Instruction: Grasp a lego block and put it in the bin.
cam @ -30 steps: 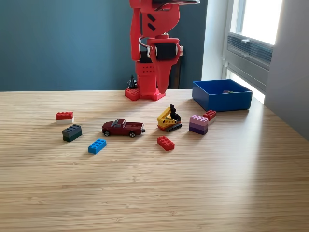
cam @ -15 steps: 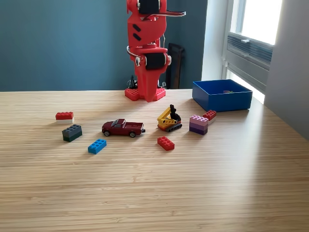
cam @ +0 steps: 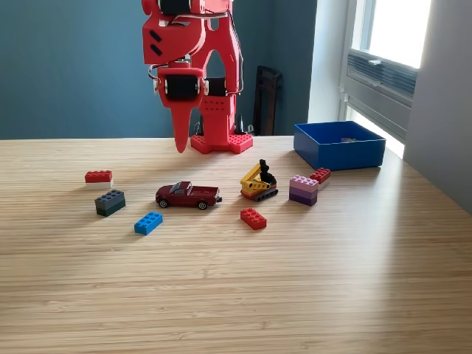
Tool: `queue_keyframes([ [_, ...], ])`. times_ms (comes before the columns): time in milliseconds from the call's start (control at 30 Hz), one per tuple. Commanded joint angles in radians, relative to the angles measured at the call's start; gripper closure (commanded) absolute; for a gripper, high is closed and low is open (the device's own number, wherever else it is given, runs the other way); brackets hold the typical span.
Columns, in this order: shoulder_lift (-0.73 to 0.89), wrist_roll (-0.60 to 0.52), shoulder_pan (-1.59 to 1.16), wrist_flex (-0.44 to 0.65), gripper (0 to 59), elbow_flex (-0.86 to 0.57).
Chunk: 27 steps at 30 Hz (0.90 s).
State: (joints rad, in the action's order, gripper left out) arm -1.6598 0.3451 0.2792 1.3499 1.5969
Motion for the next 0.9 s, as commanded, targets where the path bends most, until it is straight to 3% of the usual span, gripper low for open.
queue_keyframes([
  [33,-0.083,0.043,0.095,-0.008,58.6,-0.018],
  [333,-0.081,0.299,0.354,-0.012,58.6,0.158],
  [567,-0.074,0.413,0.526,-0.038,58.5,0.121],
  [700,-0.066,0.497,0.591,-0.04,32.5,0.071],
  [900,-0.063,0.667,0.672,-0.054,29.4,0.046],
])
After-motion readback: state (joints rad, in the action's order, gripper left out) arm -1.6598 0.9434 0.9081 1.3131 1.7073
